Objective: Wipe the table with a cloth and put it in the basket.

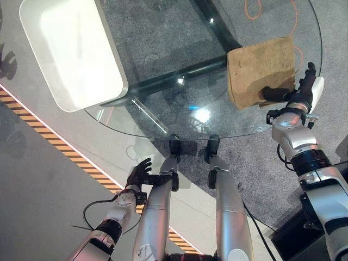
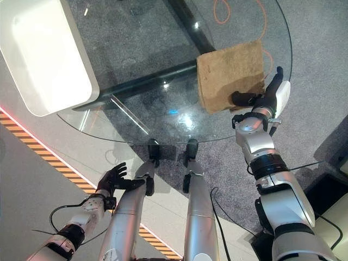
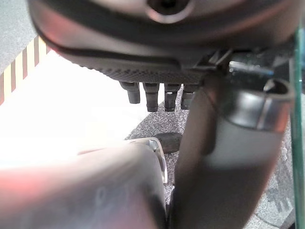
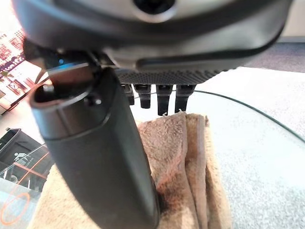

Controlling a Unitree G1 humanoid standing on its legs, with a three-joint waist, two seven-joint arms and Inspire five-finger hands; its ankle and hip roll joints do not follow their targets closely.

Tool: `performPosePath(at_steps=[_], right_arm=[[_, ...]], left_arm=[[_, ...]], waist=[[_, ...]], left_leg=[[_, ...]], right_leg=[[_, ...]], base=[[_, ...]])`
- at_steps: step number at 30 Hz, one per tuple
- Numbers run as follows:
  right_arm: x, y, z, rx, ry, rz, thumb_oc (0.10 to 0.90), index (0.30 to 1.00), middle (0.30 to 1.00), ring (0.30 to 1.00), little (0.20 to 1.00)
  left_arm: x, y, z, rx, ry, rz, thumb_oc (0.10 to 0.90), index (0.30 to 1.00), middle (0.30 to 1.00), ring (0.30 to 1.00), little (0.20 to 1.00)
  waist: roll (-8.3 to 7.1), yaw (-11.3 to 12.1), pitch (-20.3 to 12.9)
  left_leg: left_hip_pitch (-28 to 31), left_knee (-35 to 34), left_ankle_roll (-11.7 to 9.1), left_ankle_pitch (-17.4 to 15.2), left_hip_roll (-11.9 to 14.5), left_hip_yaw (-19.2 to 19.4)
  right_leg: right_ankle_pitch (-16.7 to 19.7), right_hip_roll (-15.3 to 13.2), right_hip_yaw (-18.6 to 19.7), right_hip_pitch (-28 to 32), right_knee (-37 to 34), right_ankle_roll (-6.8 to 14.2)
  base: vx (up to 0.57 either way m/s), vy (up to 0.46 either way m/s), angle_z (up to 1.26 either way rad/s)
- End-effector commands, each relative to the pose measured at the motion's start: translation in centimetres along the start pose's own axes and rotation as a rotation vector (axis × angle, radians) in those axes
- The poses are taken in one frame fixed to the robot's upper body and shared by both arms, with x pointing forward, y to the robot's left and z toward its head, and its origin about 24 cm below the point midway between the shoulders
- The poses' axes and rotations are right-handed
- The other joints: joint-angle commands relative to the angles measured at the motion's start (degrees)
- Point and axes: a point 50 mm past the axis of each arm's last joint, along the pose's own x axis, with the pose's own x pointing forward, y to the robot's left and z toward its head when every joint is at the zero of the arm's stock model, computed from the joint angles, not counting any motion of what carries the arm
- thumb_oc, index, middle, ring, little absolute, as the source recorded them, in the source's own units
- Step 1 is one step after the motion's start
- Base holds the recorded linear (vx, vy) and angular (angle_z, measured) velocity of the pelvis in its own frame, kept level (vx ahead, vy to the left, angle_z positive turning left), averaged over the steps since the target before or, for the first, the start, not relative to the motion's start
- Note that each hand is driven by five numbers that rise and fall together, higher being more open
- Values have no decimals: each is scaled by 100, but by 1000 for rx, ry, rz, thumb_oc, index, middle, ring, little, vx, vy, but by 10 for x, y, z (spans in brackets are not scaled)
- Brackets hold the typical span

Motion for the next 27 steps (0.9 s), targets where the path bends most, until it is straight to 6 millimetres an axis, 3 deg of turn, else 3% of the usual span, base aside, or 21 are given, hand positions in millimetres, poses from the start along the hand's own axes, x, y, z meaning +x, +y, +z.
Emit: performPosePath(at_steps=[1,8,12,13,19,27], right_arm=[[21,-30,11,-24,-15,-59,800,900,900,900,900],[27,-29,20,-27,10,32,800,900,900,900,900],[27,-19,18,-107,56,249,800,900,900,900,900],[25,-16,10,-146,67,307,800,900,900,900,900],[15,-1,14,-302,-2,624,800,900,900,900,900],[5,12,17,-331,-30,677,800,900,900,900,900]], left_arm=[[-20,6,-44,13,131,20,800,900,900,900,900],[-21,4,-42,8,120,9,800,900,900,900,900],[-21,6,-39,8,108,0,800,900,900,900,900],[-25,6,-45,10,124,-4,800,900,900,900,900],[-28,14,-45,8,120,-6,800,900,900,900,900],[-30,16,-47,2,116,-16,800,900,900,900,900]], waist=[[231,171,-109],[273,249,-109],[267,308,-109],[278,345,-109],[250,402,-109],[225,437,-109]], left_leg=[[-319,724,-76,-606,-3,-346],[-461,739,-80,-591,-44,-407],[-541,705,-79,-539,-69,-459],[-370,748,-106,-725,-54,-497],[-413,719,-103,-665,-55,-529],[-391,754,-103,-668,-54,-511]], right_leg=[[139,19,-239,-119,-176,193],[152,13,-265,-258,-145,199],[185,11,-284,-337,-168,194],[3,34,-255,-192,-79,233],[6,1,-307,-246,-46,230],[-9,-15,-342,-206,-5,256]], base=[[17,12,4],[15,11,4],[20,2,0],[80,7,2],[24,17,7],[9,30,-2]])
